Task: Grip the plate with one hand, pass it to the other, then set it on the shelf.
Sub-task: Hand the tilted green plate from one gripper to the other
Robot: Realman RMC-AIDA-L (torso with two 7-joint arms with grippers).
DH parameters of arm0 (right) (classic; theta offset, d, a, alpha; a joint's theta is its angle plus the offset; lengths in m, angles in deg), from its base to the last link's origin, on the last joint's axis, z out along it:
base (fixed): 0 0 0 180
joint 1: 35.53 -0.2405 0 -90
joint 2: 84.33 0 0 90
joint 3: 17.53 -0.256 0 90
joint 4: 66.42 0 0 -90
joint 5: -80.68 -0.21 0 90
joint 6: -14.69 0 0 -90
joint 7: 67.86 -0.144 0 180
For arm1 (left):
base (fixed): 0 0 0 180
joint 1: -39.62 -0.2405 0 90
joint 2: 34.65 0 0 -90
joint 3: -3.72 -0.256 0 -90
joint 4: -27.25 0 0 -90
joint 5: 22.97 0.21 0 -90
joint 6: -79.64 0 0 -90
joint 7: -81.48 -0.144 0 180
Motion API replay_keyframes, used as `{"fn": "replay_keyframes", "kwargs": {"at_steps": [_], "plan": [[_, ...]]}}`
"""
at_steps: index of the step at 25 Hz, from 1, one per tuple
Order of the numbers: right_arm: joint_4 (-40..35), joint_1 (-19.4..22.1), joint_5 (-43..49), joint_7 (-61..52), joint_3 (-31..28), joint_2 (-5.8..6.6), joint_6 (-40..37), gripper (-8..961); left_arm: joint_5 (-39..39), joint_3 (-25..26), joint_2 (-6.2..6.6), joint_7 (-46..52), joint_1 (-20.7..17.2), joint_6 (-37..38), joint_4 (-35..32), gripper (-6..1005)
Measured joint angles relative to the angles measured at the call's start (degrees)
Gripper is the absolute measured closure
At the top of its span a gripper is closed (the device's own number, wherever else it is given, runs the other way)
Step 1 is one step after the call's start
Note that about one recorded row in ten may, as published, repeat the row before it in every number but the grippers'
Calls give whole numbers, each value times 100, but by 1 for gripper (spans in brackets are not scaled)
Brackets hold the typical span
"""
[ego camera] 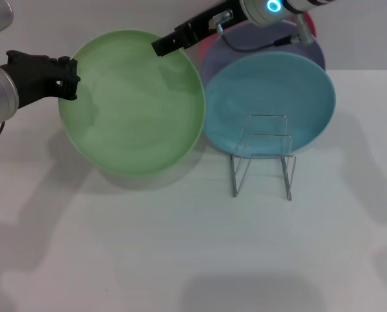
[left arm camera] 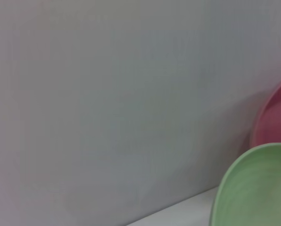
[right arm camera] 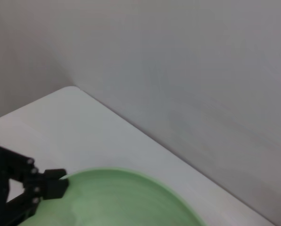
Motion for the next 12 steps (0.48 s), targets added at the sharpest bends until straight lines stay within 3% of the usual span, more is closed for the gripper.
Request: {"fn": "replay_keyframes", "kwargs": {"at_steps": [12], "plan": [[-485, 0, -38, 164, 142, -9, -473, 130, 0, -9, -5, 2, -9, -1, 35, 915]]}}
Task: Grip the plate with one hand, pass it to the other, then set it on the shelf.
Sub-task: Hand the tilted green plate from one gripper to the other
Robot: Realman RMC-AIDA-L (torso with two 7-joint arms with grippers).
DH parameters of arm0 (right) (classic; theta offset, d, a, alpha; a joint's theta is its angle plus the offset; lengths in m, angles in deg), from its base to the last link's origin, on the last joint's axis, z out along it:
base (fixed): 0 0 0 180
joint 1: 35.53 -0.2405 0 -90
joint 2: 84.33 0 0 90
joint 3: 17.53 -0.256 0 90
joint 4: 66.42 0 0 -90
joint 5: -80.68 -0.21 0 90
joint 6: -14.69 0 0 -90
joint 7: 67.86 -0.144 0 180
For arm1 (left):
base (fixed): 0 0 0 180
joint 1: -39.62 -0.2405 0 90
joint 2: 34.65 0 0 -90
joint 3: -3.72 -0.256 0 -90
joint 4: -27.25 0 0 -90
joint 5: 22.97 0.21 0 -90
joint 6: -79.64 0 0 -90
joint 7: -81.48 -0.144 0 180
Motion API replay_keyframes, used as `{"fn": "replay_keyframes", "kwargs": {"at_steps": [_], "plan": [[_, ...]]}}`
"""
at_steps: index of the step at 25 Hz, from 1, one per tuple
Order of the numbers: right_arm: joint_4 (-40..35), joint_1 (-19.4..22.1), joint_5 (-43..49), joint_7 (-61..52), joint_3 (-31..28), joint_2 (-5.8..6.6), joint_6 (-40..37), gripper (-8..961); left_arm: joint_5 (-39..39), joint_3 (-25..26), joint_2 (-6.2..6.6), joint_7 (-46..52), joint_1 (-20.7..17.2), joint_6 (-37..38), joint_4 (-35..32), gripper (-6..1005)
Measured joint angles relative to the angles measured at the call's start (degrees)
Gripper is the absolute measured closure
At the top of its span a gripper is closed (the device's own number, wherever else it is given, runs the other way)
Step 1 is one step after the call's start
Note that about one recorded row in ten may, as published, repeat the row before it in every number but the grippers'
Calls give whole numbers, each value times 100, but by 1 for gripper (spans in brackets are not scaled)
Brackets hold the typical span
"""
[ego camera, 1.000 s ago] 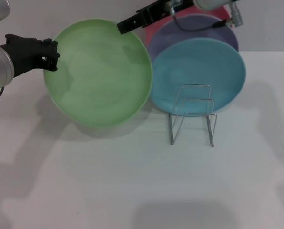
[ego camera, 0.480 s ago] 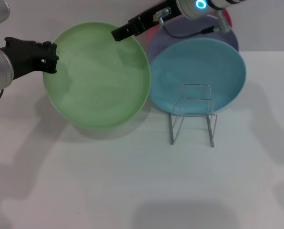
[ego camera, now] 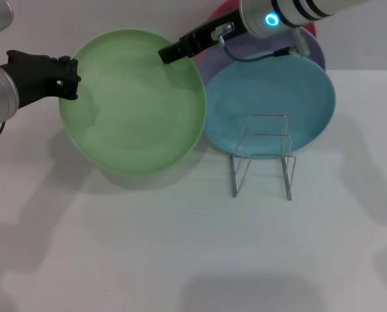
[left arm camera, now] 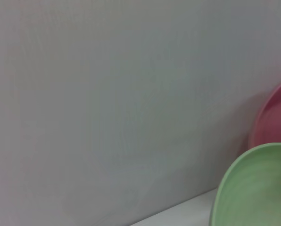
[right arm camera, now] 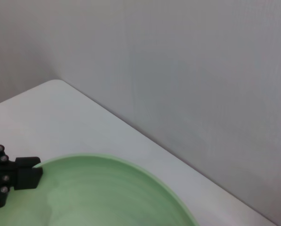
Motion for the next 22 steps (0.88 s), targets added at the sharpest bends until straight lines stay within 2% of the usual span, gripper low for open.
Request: {"fn": "replay_keyframes", "kwargs": {"at_steps": [12, 22], "plan": [[-263, -5, -124, 196, 18, -41, -396, 131, 0, -5, 0, 17, 28, 0, 23, 906], [-619, -44, -356, 610, 78, -68, -618, 404, -107, 13, -4, 9, 49, 0, 26, 898]]}}
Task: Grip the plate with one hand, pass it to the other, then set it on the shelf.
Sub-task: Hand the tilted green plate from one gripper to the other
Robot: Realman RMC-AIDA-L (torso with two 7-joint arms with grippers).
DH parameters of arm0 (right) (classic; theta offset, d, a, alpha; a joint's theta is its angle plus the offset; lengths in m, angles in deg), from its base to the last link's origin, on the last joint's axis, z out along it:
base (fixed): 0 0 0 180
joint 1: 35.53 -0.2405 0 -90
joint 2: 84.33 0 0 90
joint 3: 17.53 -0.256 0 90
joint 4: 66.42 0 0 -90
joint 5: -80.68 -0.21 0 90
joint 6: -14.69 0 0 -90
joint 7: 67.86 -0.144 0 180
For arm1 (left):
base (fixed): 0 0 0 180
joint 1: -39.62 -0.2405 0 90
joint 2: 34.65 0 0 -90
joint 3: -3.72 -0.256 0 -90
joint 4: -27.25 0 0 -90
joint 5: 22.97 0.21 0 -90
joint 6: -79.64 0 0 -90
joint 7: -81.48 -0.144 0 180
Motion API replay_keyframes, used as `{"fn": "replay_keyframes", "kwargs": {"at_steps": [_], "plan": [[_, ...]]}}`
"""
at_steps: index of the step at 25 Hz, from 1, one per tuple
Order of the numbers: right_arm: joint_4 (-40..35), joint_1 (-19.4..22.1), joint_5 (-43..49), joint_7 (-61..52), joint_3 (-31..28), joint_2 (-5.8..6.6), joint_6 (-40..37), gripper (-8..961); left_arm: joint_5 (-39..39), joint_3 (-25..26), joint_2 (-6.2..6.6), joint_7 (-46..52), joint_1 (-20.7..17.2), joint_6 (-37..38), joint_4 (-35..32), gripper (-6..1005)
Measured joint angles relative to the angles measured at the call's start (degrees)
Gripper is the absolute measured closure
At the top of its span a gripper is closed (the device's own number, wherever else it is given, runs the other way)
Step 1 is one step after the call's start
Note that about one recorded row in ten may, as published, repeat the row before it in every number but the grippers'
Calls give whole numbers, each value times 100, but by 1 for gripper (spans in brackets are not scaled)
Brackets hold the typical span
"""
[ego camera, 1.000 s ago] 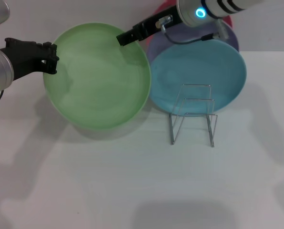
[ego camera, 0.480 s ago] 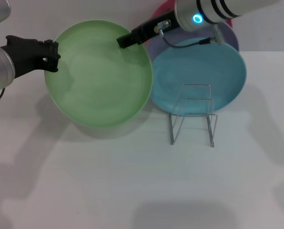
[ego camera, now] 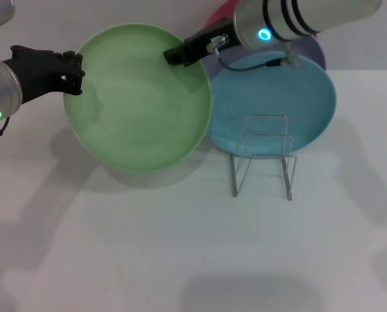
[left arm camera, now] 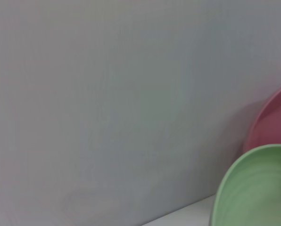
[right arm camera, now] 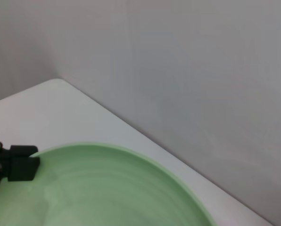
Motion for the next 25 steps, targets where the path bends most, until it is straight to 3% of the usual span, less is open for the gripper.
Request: {"fn": "replay_keyframes", "kwargs": {"at_steps": [9, 20, 25], "plan": [[178, 108, -7, 5, 223, -9, -96, 771, -43, -35, 9, -150, -15, 10, 40, 891], [522, 275, -10, 147, 306, -129, -54, 813, -40, -237, -5, -256, -119, 124, 180, 883], [571, 321, -11, 147, 307, -129, -13, 815, -61, -245, -5, -299, -257, 204, 334, 699]]}}
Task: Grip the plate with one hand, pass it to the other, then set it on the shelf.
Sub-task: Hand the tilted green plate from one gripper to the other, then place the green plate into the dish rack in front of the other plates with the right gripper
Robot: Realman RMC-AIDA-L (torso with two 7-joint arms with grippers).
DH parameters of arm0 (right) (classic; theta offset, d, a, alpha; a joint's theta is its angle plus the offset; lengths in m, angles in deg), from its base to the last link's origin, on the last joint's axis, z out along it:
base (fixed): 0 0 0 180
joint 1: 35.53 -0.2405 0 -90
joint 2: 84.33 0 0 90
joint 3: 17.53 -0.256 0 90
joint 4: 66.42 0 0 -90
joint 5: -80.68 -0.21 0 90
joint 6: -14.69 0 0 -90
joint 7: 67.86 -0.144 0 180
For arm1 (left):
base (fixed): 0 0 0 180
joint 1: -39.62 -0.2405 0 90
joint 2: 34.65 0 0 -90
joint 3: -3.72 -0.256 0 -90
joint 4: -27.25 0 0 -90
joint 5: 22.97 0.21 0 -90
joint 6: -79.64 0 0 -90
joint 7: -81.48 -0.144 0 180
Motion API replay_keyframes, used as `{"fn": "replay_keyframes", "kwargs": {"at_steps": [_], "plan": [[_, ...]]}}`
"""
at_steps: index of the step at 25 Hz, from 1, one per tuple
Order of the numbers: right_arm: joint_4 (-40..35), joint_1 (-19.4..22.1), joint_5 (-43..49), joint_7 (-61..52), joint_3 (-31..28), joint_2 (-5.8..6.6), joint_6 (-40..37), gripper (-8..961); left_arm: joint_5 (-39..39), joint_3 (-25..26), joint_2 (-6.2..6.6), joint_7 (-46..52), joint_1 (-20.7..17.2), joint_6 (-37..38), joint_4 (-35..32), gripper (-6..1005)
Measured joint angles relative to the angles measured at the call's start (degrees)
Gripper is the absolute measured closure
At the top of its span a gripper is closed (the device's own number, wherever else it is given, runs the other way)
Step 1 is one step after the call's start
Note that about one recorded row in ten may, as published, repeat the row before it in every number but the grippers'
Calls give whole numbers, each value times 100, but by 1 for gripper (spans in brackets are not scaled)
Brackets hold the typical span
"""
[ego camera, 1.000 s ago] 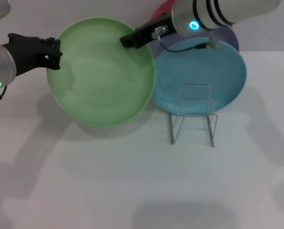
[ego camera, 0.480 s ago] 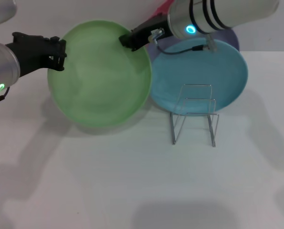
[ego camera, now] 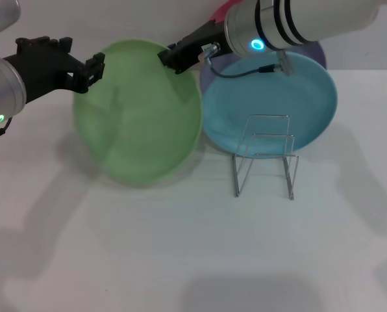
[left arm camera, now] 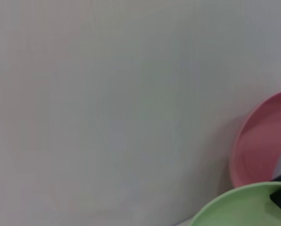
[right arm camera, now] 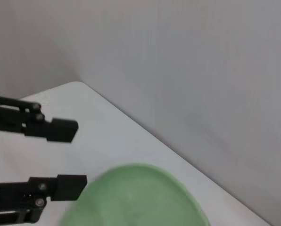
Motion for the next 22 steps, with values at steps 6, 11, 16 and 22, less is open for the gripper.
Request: {"fn": "replay_keyframes", "kwargs": {"at_steps": [6, 11, 16, 22], "plan": [[303, 173, -20, 0, 112, -6, 0, 870, 39, -18, 6, -2, -135, 155, 91, 454], [732, 379, -19, -1, 205, -7, -21, 912, 105, -115, 7, -169, -454, 1033, 68, 431], [1374, 758, 31, 56, 215, -7, -62, 928, 137, -510, 1, -444, -1085, 3788, -588, 430], [2250, 1373, 43, 373, 180, -10, -232, 928, 87, -723, -13, -221, -1264, 6144, -1609, 423]]}}
